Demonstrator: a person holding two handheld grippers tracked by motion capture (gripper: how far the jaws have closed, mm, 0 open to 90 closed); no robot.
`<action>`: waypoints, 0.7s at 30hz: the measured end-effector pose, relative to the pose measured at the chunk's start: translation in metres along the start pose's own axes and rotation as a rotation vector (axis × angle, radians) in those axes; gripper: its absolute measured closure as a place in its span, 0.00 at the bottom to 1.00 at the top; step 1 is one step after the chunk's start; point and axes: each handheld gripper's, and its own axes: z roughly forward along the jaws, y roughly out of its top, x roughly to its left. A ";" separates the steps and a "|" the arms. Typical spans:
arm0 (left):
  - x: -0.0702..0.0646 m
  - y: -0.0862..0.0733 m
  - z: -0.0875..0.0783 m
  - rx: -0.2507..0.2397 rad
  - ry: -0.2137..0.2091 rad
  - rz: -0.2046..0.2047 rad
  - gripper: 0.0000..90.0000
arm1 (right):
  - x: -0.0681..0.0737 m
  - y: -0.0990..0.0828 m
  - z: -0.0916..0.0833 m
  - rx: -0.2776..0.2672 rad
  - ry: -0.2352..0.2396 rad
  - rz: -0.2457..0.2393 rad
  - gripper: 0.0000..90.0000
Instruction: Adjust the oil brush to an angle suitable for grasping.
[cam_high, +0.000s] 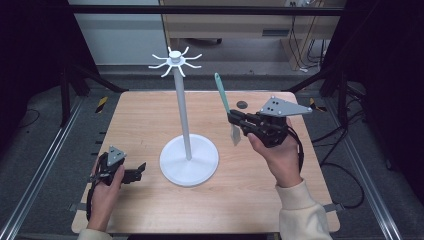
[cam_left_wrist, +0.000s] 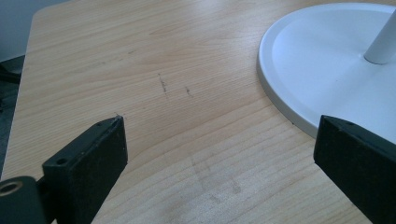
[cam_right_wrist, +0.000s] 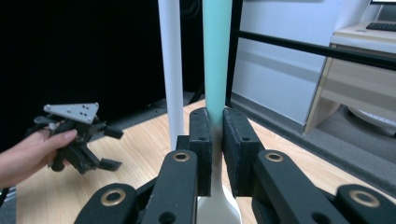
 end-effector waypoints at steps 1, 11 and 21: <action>0.000 0.000 0.000 0.000 0.000 0.000 0.03 | 0.001 0.001 0.000 -0.008 0.000 -0.002 0.92; 0.000 -0.001 0.000 0.002 0.003 0.001 0.03 | 0.011 0.014 0.004 -0.036 0.022 -0.023 0.92; -0.001 -0.001 -0.001 0.001 0.004 0.002 0.03 | 0.012 0.026 0.012 -0.039 0.046 -0.035 0.92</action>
